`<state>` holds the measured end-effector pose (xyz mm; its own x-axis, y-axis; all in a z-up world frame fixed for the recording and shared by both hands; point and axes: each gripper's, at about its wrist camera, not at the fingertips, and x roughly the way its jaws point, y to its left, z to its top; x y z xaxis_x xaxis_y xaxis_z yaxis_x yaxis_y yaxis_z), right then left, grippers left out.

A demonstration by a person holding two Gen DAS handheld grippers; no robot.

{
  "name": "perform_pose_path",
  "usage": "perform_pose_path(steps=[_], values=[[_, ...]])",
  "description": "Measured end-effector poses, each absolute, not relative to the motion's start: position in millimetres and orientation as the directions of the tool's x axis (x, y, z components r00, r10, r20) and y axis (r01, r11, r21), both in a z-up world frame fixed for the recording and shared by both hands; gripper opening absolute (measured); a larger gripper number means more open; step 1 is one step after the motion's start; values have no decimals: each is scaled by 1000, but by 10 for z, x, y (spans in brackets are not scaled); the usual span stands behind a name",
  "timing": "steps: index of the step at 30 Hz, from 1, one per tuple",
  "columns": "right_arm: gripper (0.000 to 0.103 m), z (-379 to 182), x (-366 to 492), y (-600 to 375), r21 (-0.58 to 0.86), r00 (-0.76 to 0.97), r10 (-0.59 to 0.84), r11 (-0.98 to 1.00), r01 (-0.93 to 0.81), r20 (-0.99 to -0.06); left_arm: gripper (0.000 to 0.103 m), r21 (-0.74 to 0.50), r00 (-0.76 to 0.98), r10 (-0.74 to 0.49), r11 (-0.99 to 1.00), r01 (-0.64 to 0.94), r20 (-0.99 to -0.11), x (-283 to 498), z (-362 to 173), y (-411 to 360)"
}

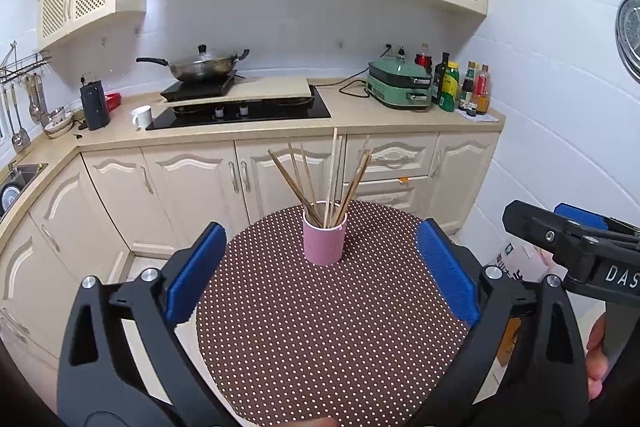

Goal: Organize utensils

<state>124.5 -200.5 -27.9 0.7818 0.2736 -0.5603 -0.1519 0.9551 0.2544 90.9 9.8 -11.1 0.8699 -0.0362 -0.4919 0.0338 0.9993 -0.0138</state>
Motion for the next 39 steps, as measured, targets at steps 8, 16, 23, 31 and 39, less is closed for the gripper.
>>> perform_pose_path(steps=[8,16,23,31,39], values=[[95,-271,1189,-2034,254,798,261,957,-140,-543,95,-14,876,-59,998,60,-479,867,-95,47],[95,-278,1140,-2042,243,813,243,961,-129,-529,95,-6,888,-50,999,53,-457,793,-90,47],[95,-297,1124,-2053,227,816,218,968,-110,-535,95,-18,892,-33,999,27,-450,791,-90,103],[95,-285,1105,-2017,217,820,213,970,-111,-531,95,-25,903,-43,999,35,-428,756,-76,143],[95,-292,1082,-2008,220,824,219,968,-118,-522,95,-18,909,-41,999,37,-416,708,-60,165]])
